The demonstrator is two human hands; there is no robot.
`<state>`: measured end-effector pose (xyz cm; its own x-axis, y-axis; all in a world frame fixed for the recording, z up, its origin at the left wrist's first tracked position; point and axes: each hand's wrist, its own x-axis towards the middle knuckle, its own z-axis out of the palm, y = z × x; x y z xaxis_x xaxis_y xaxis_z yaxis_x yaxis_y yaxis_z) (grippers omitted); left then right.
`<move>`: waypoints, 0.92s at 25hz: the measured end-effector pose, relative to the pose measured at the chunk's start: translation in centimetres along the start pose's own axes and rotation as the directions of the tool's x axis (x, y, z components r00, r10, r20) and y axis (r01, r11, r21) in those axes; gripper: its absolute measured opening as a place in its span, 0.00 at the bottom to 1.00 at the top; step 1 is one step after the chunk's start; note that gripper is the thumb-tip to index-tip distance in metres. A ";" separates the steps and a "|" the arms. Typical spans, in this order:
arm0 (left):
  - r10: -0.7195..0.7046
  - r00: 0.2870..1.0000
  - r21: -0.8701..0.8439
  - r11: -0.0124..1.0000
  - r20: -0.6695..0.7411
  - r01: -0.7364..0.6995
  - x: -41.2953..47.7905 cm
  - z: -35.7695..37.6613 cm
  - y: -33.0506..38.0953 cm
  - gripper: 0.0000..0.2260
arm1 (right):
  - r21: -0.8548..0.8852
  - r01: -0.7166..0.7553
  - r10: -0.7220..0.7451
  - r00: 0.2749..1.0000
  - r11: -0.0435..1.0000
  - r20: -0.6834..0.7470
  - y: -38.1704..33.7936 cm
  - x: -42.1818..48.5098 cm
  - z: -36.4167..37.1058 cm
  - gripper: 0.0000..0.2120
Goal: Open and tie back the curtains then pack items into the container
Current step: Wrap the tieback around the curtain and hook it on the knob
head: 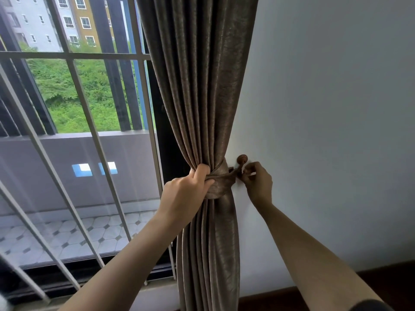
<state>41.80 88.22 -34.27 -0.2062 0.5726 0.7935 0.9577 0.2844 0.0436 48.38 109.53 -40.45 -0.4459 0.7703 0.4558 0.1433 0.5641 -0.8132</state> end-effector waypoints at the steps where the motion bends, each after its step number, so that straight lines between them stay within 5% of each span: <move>1: -0.002 1.000 0.005 1.000 0.002 0.002 0.0 0.0 0.0 0.14 | -0.039 0.015 -0.015 1.000 0.999 -0.006 0.0 0.3 -0.1 0.07; 5: -0.013 1.000 -0.034 0.999 0.025 0.014 0.0 0.0 0.1 0.14 | -0.098 -0.042 0.045 0.999 0.994 0.024 -0.6 1.6 -1.1 0.06; 9: -0.021 0.999 -0.282 0.959 0.036 0.030 -0.9 -0.3 -0.3 0.10 | 0.366 -0.363 0.374 0.927 0.857 0.045 -3.0 0.5 -2.5 0.09; 13: -0.231 0.973 -0.464 0.859 0.026 0.217 -3.8 0.0 -1.6 0.12 | 0.272 -0.384 0.338 0.920 0.883 0.199 -6.3 -4.1 -4.1 0.10; 16: -0.407 0.880 -0.452 0.755 0.244 0.475 -6.1 -0.1 -2.3 0.12 | 0.067 -0.285 0.225 0.862 0.956 0.454 -7.4 -8.1 -4.6 0.07; 18: -0.375 0.816 -0.434 0.707 0.440 0.559 -6.8 -0.2 -2.1 0.13 | -0.017 -0.135 0.124 0.850 0.991 0.511 -7.9 -9.7 -4.4 0.10; 23: -0.366 0.824 -0.291 0.808 0.431 0.512 -5.8 -0.1 -0.4 0.11 | -0.136 0.065 -0.003 0.910 0.989 0.414 -7.6 -10.4 -3.9 0.16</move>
<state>42.66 84.69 -38.84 -0.6075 0.6996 0.3762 0.7270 0.2989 0.6181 55.39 98.38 -37.60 -0.7718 0.5768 0.2675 0.2331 0.6481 -0.7250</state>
